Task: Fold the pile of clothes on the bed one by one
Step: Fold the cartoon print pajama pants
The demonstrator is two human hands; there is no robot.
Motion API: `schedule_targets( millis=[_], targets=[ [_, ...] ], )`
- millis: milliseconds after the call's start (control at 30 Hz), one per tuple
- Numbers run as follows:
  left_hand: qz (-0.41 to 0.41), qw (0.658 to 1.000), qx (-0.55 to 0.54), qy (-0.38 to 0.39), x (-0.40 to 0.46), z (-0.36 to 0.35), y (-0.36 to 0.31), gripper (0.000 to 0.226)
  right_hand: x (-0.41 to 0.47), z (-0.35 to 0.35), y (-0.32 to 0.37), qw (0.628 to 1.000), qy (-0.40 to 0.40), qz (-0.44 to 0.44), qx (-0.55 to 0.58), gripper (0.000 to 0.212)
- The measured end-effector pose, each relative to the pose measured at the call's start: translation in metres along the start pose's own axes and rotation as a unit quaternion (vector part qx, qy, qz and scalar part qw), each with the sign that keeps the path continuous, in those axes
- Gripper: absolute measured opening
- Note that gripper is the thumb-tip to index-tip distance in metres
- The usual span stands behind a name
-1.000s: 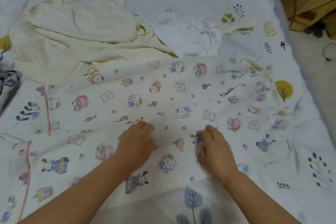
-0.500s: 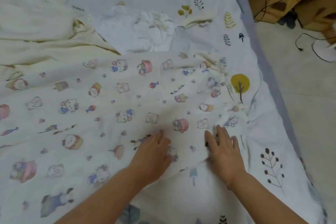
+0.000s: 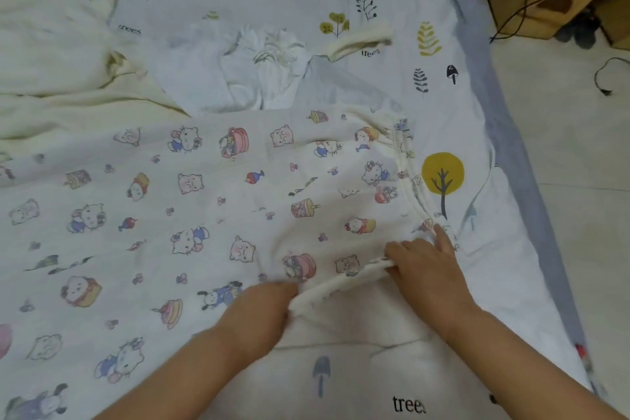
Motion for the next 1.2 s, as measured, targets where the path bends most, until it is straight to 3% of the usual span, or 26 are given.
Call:
schedule_targets(
  millis=[133, 233, 300, 400, 500, 600, 633, 700, 767, 833, 900, 1033, 1133, 1200],
  targets=[
    [0.047, 0.990, -0.135, 0.005, 0.006, 0.057, 0.023, 0.023, 0.019, 0.016, -0.020, 0.996, 0.079, 0.042, 0.015, 0.032],
    [0.064, 0.975, -0.210, -0.011, 0.013, 0.097, 0.043, 0.025, 0.032, 0.028, -0.035, 0.995, 0.095, 0.024, 0.007, 0.029],
    [0.085, 0.965, -0.246, -0.006, 0.021, 0.117, 0.055, 0.025, 0.045, 0.043, -0.042, 0.993, 0.058, -0.018, 0.101, 0.008],
    [0.102, 0.966, -0.238, -0.017, 0.034, 0.146, 0.070, 0.027, 0.076, 0.059, -0.063, 0.928, 0.012, -0.127, 0.351, 0.022],
    [0.099, 0.951, -0.265, -0.125, 0.055, 0.182, 0.081, 0.024, 0.112, 0.070, -0.073, 0.861, -0.067, -0.173, 0.473, 0.010],
    [0.075, 0.892, -0.359, -0.265, 0.081, 0.211, 0.085, 0.019, 0.146, 0.073, -0.071, 0.851, -0.147, -0.189, 0.467, 0.008],
    [0.072, 0.886, -0.355, -0.291, 0.090, 0.216, 0.086, 0.021, 0.155, 0.071, -0.069, 0.850, -0.166, -0.205, 0.456, 0.008],
    [0.094, 0.923, -0.233, -0.292, 0.106, 0.218, 0.091, 0.023, 0.169, 0.058, -0.065, 0.861, -0.163, -0.240, 0.417, 0.008],
    [0.133, 0.970, -0.076, -0.189, 0.116, 0.208, 0.100, 0.023, 0.179, 0.039, -0.062, 0.882, -0.079, -0.264, 0.382, 0.012],
    [0.150, 0.984, 0.004, -0.091, 0.121, 0.196, 0.111, 0.020, 0.181, 0.021, -0.058, 0.895, 0.004, -0.262, 0.361, 0.019],
    [0.131, 0.983, 0.010, -0.127, 0.123, 0.201, 0.117, 0.004, 0.180, 0.017, -0.063, 0.905, -0.014, -0.264, 0.333, 0.019],
    [0.077, 0.937, -0.042, -0.339, 0.129, 0.226, 0.114, 0.017, 0.180, 0.022, -0.085, 0.865, -0.142, -0.325, 0.354, 0.020],
    [0.064, 0.953, 0.001, -0.295, 0.144, 0.217, 0.109, 0.025, 0.186, 0.009, -0.087, 0.842, -0.062, -0.355, 0.401, 0.050],
    [0.065, 0.968, 0.043, -0.238, 0.151, 0.202, 0.109, 0.029, 0.188, 0.001, -0.086, 0.849, -0.023, -0.344, 0.401, 0.046]
  ],
)
Point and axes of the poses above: each hand's wrist, its own x-axis towards the middle knuckle, its own z-axis out of the back of the hand, y = z × x, the point moved 4 cm from there along x, towards the middle knuckle, and after that the axes turned 3 degrees about y, right-handed, at the moved point
